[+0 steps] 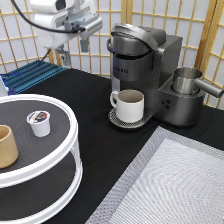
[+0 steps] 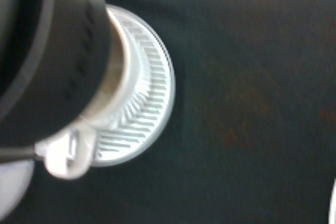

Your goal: Make coffee

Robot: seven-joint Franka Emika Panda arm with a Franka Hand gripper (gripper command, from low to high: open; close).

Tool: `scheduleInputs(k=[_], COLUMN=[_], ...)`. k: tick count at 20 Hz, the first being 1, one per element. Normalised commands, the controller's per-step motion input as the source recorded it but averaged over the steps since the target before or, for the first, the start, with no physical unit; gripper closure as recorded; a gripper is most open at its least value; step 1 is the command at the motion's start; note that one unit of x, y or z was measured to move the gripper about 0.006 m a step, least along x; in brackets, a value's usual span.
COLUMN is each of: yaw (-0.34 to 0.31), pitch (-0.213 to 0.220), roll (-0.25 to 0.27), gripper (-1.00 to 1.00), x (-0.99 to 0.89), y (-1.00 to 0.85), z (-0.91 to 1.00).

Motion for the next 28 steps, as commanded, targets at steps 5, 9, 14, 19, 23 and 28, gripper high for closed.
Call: scheduleInputs(k=[5, 9, 14, 19, 23, 28], yaw=[-0.036, -0.094, -0.117, -0.139, -0.136, -0.136], pitch=[0.050, 0.105, 0.176, 0.230, 0.210, 0.137], roll=[0.108, 0.125, 0.173, 0.164, 0.132, 0.086], gripper=[-1.00, -1.00, -1.00, -1.00, -1.00, -1.00], x=[0.92, 0.80, 0.65, 0.48, 0.35, 0.25], y=[-0.11, -0.07, -0.01, 0.07, 0.24, 0.39], z=[0.52, 0.38, 0.29, 0.21, 0.31, 0.49])
